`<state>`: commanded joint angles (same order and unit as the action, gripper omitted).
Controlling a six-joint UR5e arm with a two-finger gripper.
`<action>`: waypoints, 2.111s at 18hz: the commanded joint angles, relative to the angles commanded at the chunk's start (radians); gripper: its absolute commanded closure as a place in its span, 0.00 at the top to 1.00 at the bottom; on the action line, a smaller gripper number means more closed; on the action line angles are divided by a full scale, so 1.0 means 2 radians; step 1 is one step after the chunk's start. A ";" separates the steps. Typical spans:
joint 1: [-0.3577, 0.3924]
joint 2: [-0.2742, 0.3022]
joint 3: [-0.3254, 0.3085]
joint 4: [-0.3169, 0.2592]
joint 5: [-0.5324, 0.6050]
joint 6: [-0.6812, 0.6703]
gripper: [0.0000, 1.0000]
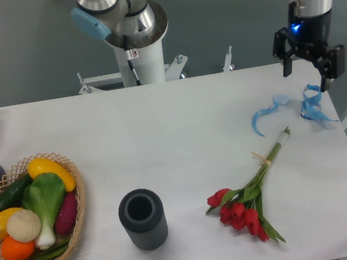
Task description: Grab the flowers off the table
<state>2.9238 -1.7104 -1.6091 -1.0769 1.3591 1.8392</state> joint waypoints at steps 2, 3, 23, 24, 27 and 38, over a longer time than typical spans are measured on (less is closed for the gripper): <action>-0.002 -0.001 0.002 -0.001 -0.001 -0.004 1.00; -0.002 -0.001 0.004 -0.001 0.000 -0.005 1.00; -0.111 -0.097 -0.016 0.130 -0.007 -0.223 1.00; -0.112 -0.104 -0.016 0.136 -0.005 -0.237 1.00; -0.120 -0.116 -0.017 0.137 -0.006 -0.237 1.00; -0.142 -0.189 0.005 0.139 -0.007 -0.241 1.00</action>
<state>2.6400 -2.0877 -1.5984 -0.7992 1.3453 1.3576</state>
